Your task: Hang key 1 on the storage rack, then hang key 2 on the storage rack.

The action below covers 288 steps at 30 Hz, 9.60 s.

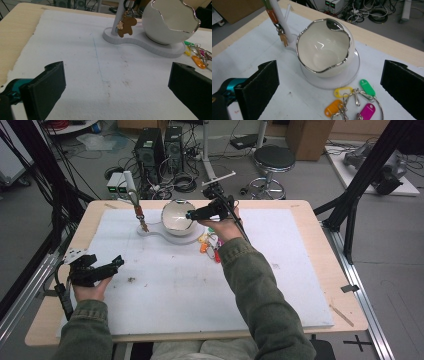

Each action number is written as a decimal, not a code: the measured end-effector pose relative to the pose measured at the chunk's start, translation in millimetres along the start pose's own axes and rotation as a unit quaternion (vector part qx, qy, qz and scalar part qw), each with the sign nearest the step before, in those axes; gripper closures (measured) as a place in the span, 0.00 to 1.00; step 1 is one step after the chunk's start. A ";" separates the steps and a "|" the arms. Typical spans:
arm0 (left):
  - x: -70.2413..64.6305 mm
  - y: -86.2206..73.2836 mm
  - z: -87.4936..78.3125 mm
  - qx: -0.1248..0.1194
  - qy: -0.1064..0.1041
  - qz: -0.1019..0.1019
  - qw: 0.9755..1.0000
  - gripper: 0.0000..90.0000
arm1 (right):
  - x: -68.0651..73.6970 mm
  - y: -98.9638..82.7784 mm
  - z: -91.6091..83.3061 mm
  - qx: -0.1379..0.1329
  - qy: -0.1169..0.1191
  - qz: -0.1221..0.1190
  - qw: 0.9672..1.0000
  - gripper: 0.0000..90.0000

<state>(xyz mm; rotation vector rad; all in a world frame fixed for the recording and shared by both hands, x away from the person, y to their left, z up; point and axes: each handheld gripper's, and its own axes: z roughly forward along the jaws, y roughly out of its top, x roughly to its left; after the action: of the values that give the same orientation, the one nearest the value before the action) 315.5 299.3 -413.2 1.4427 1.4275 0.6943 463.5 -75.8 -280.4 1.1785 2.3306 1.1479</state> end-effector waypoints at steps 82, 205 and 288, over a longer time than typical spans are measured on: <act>0.6 -0.1 3.5 0.002 -0.006 -0.003 1.000 0.02 | -48.5 -71.8 100.5 0.162 -0.018 0.010 0.987 0.02; -1.9 2.7 9.0 0.007 -0.017 0.001 1.000 0.02 | -21.0 -59.3 -63.9 0.039 0.094 -0.016 0.995 0.86; -114.3 37.4 -14.3 -0.051 -0.183 0.170 0.967 0.02 | 79.9 -59.1 -79.3 0.007 0.243 -0.080 0.967 0.86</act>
<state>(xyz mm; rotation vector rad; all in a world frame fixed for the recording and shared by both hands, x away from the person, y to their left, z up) 300.7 197.8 -348.7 1.6513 0.8593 0.6586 337.0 -76.2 -267.1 0.7511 2.7256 1.4958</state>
